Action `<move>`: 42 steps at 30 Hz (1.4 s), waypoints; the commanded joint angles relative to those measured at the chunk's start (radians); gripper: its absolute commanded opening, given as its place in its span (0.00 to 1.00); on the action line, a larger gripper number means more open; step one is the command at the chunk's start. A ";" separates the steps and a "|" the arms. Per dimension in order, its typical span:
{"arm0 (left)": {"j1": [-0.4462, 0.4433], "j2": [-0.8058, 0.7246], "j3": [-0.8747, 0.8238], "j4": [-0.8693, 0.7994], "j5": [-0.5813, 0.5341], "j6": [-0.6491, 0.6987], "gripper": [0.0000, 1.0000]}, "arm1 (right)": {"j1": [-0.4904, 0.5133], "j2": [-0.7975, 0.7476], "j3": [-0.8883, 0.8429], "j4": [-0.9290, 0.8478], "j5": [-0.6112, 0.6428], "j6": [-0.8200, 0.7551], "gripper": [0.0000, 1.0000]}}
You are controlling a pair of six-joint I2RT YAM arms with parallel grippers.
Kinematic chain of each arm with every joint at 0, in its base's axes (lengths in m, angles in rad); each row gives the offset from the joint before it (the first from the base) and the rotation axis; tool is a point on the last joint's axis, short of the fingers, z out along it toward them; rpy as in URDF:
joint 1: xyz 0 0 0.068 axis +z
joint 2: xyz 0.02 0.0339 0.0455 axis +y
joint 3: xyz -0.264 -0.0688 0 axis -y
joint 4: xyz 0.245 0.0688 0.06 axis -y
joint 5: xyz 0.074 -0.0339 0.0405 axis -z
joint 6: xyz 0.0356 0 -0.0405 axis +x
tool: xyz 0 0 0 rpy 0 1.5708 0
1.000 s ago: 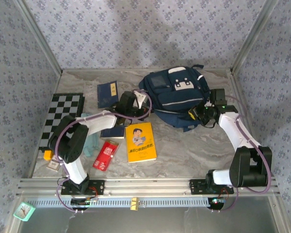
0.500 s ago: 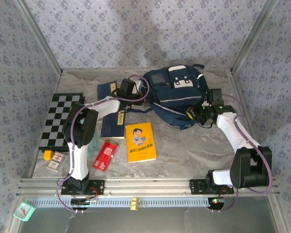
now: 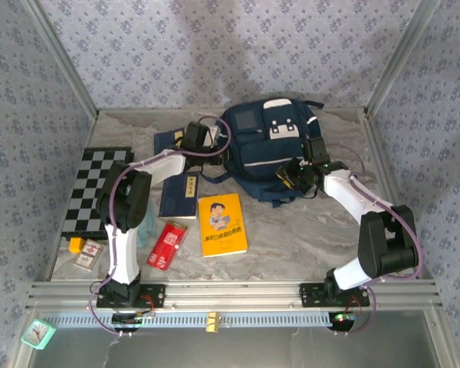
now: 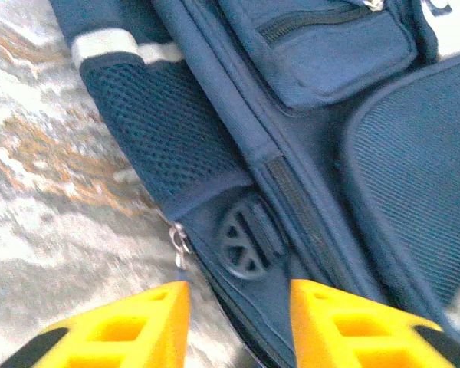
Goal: Pack the student bag
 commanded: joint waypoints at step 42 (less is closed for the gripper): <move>-0.344 -0.715 -0.820 -0.101 -0.199 -0.703 0.55 | 0.546 0.170 -0.108 0.080 -0.027 -0.156 0.65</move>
